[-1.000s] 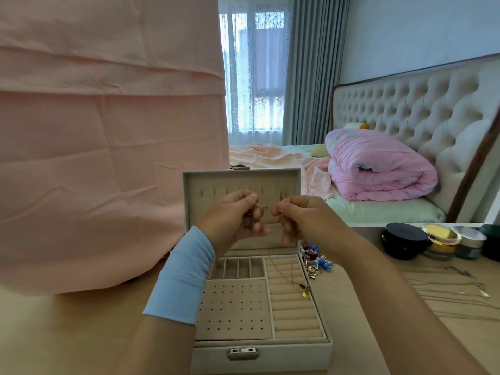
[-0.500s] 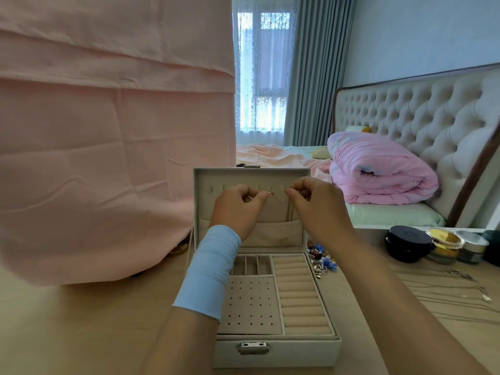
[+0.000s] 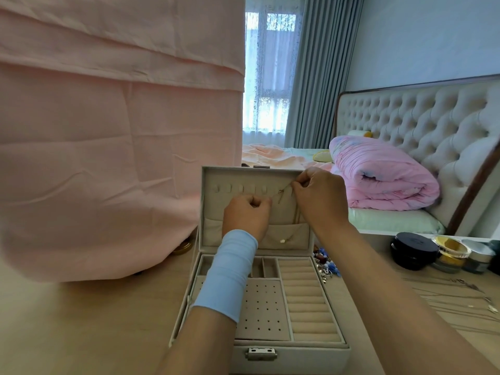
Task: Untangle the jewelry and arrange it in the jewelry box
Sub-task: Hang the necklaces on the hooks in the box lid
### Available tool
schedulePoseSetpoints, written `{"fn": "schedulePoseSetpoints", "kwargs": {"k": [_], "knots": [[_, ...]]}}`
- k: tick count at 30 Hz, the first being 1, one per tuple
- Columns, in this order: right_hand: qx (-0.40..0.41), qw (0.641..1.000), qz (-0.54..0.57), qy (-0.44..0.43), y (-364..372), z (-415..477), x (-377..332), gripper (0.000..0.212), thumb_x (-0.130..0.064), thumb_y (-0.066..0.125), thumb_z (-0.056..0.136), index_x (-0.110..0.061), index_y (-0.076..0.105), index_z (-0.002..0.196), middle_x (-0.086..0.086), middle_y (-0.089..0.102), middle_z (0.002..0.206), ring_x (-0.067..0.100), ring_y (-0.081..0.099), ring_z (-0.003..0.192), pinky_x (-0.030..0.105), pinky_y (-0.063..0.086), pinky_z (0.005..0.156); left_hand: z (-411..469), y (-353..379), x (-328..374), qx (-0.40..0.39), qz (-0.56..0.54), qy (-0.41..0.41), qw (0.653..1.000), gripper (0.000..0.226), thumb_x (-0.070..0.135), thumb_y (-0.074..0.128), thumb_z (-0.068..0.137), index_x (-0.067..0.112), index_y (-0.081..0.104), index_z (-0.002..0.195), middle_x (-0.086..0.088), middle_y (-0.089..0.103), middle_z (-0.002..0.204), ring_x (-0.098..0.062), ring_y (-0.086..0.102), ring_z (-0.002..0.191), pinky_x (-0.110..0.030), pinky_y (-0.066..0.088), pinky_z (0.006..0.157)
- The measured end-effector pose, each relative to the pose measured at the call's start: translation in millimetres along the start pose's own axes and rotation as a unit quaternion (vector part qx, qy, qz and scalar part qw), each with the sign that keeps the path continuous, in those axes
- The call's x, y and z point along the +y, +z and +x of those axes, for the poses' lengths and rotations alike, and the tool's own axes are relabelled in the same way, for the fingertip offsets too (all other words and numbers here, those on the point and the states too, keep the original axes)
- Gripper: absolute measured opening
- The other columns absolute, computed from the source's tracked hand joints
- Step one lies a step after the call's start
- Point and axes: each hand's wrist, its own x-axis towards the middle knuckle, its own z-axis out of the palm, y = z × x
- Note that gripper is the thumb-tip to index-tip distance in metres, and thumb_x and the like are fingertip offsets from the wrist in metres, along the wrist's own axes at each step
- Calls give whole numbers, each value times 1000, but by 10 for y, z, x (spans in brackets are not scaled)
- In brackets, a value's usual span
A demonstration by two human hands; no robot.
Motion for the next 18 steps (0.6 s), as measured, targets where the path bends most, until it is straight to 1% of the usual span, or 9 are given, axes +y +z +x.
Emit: {"fn": "schedulePoseSetpoints", "kwargs": {"k": [2, 5, 8, 10, 11, 13, 15, 17, 18], "knots": [[-4, 1000, -12, -2, -5, -38, 11, 11, -10, 65, 88, -7, 76, 87, 7, 73, 80, 20, 65, 74, 28, 51, 69, 13, -4, -24, -2, 11, -11, 1000, 24, 27, 60, 89, 7, 72, 81, -6, 71, 85, -18, 61, 77, -21, 43, 63], [-12, 1000, -23, -11, -25, -113, 29, 9, -11, 65, 89, -7, 72, 86, 6, 71, 79, 22, 64, 74, 33, 55, 69, 23, -18, -58, -18, 38, -22, 999, 26, 25, 58, 88, 2, 70, 83, -11, 70, 86, -18, 54, 71, -19, 41, 59], [-8, 1000, -17, -18, -48, -193, 35, 8, -14, 66, 91, -8, 71, 91, 6, 72, 82, 22, 65, 77, 32, 54, 69, 12, -33, -56, -56, 64, -23, 996, 28, 25, 57, 89, 4, 63, 71, -5, 56, 67, -18, 49, 64, -21, 38, 57], [-13, 1000, 2, -10, -62, -247, 26, 9, -15, 66, 92, -9, 71, 96, 3, 71, 82, 19, 65, 77, 31, 53, 72, 0, -48, -44, -90, 83, -21, 992, 30, 24, 57, 89, 13, 54, 62, 0, 46, 60, -16, 43, 58, -22, 35, 54], [-23, 1000, 20, 3, -74, -278, 22, 9, -16, 66, 92, -10, 70, 97, -1, 69, 79, 14, 62, 74, 28, 52, 72, -4, -51, -31, -105, 92, -16, 990, 29, 24, 57, 89, 15, 52, 61, 2, 46, 59, -15, 42, 57, -22, 35, 54], [-43, 997, 52, 30, -104, -353, -1, 7, -19, 67, 92, -15, 66, 98, -12, 58, 73, 1, 54, 66, 10, 42, 63, -4, -63, 1, -131, 92, -12, 987, 27, 25, 59, 88, 18, 56, 62, 3, 51, 59, -16, 46, 57, -23, 40, 57], [-66, 993, 74, 71, -124, -417, -12, 7, -23, 65, 93, -17, 63, 98, -13, 57, 74, -1, 53, 68, 5, 37, 59, -9, -75, 34, -163, 67, -12, 984, 23, 24, 59, 89, 17, 61, 66, 2, 57, 60, -17, 51, 57, -26, 48, 58], [-128, 979, 89, 134, -140, -446, -27, 13, -27, 62, 94, -16, 67, 97, -5, 66, 82, 7, 60, 74, 12, 42, 64, -41, -103, 96, -206, 44, -7, 977, 20, 22, 59, 92, 12, 65, 77, 0, 61, 65, -16, 56, 57, -25, 52, 53], [-171, 965, 106, 170, -150, -445, -36, 20, -31, 60, 95, -14, 69, 93, 0, 71, 84, 13, 64, 72, 22, 49, 65, -61, -115, 131, -230, 41, -1, 972, 19, 22, 59, 94, 8, 66, 84, -1, 63, 68, -15, 59, 59, -25, 55, 54]]}}
